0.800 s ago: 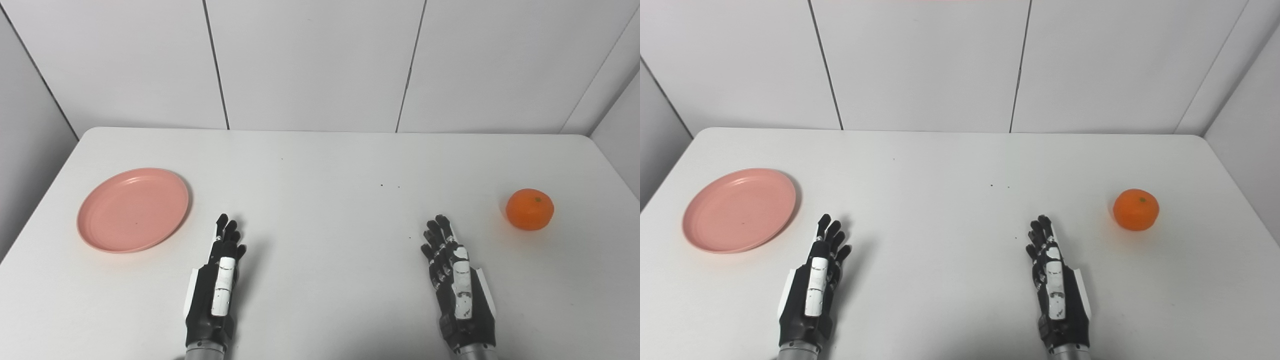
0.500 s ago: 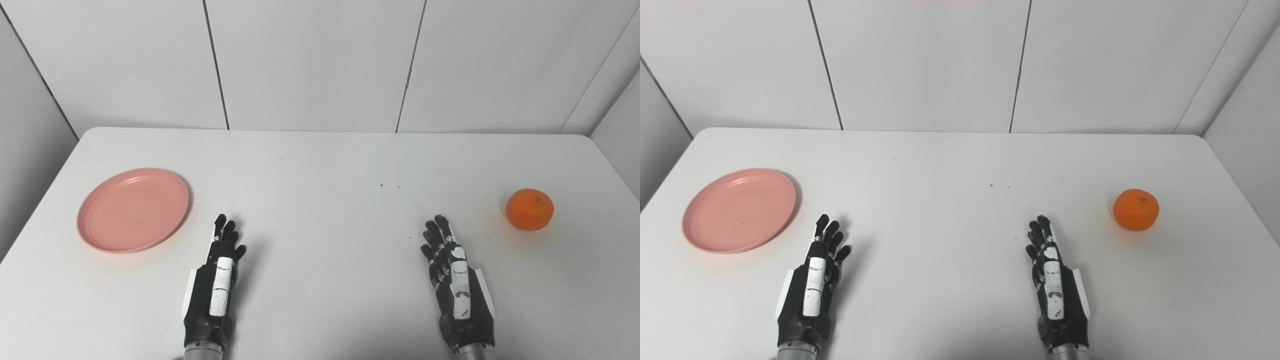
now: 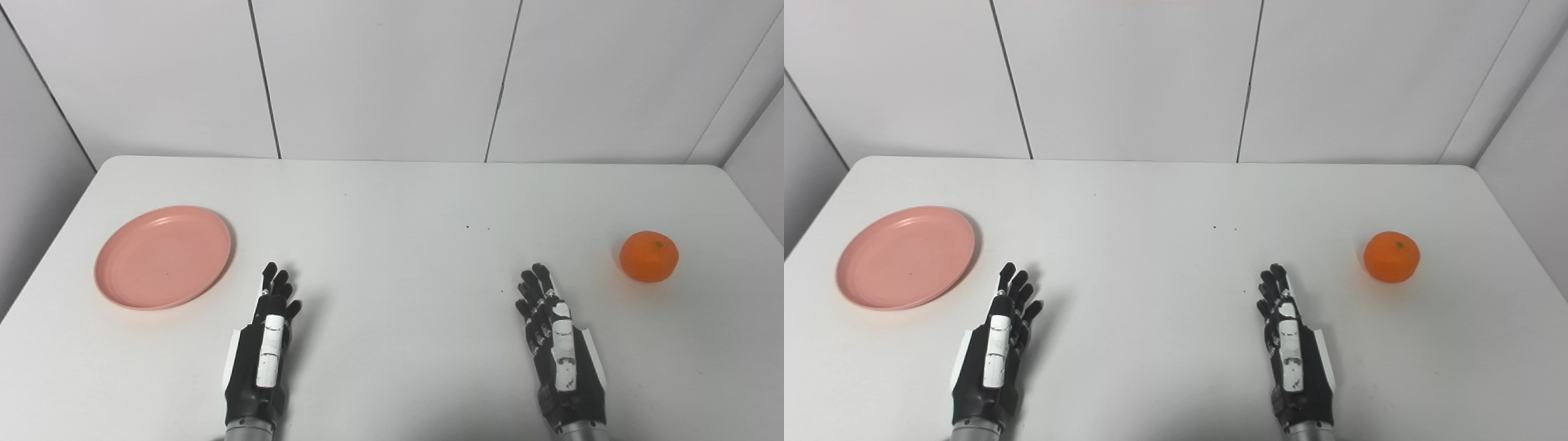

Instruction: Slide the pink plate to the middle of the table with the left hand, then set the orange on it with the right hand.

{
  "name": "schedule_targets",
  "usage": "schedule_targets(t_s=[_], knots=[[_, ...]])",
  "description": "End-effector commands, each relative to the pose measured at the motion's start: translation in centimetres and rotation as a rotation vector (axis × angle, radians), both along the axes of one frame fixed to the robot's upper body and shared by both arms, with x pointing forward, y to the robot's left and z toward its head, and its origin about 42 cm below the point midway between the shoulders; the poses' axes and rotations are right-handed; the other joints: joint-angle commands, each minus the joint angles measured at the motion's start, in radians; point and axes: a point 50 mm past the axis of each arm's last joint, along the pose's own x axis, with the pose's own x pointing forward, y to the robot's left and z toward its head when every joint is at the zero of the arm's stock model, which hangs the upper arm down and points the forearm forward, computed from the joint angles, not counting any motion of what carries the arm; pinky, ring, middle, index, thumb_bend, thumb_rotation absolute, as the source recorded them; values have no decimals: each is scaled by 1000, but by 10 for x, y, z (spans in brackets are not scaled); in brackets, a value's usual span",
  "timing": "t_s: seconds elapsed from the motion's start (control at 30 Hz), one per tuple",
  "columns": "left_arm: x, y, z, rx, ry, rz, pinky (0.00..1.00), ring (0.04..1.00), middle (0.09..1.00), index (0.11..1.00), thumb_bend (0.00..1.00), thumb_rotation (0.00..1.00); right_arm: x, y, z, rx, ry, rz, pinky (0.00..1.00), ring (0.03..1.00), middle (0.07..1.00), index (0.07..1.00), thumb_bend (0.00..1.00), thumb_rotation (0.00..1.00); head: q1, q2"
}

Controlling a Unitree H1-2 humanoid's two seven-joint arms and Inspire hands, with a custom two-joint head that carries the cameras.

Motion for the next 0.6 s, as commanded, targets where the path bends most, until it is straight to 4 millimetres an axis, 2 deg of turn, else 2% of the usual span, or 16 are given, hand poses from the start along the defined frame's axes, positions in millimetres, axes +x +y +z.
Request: schedule_targets(t_s=[0.0, 0.57], knots=[[-37, 16, -18, 33, 89, 21, 1000, 996, 1000, 1000, 720, 916, -9, 1, -8, 20, 64, -14, 1000, 980, 957, 965, 828, 1000, 0, -1], [-37, 14, -18, 41, 90, 14, 1000, 994, 1000, 1000, 701, 924, -10, 1, -9, 19, 67, -9, 1000, 975, 958, 964, 823, 1000, 3, -3]])
